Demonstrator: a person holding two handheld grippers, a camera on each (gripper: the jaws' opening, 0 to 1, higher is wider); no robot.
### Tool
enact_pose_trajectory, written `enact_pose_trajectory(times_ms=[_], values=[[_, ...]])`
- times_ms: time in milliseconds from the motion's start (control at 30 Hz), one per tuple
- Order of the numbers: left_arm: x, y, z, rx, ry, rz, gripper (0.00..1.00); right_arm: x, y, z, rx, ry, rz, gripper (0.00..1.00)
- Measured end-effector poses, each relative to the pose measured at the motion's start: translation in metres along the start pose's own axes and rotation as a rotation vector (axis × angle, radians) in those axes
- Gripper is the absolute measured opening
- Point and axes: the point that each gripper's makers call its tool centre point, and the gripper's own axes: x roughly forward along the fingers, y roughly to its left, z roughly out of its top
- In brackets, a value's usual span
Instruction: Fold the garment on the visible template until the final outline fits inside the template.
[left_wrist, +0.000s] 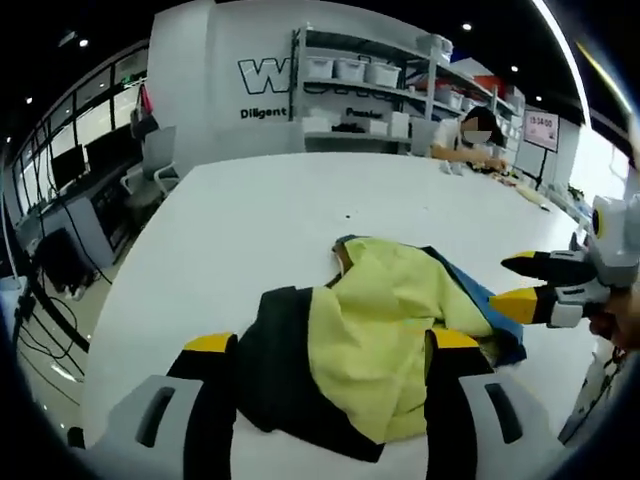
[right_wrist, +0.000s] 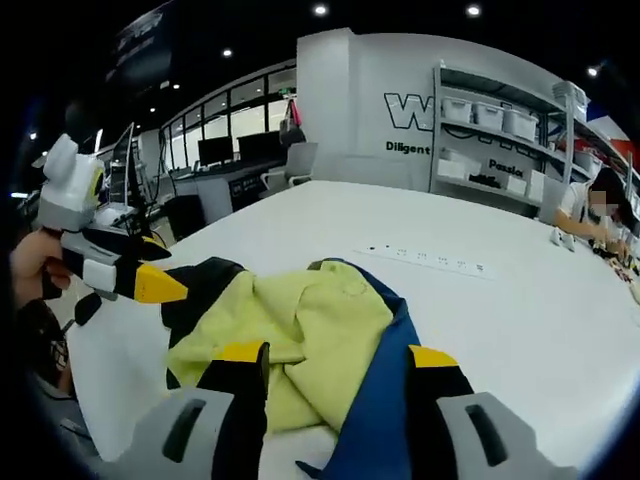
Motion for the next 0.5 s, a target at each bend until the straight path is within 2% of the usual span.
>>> enact_pose_trajectory(times_ms=[100,167,267,500], values=[[-0.004,-0.008,-0.006,0.01,0.007,-0.005,0.76,-0.001,0.003,-0.009,-0.002,0.022,0.007,0.51],[-0.005,-0.019,-0.012,0.038,0.023,-0.046,0.74,-0.002,0.005,-0.015,-0.004,0.036,0.012,0.5],[-0.007,-0.028,-0.02,0.048,0.045,-0.062,0.74,-0.005,0.01,-0.022,-0.008,0.052,0.02,0.49],[-0.015,-0.038,-0.038,0.06,0.074,-0.071,0.72,-0.013,0.027,-0.038,-0.015,0.089,0.07,0.52]])
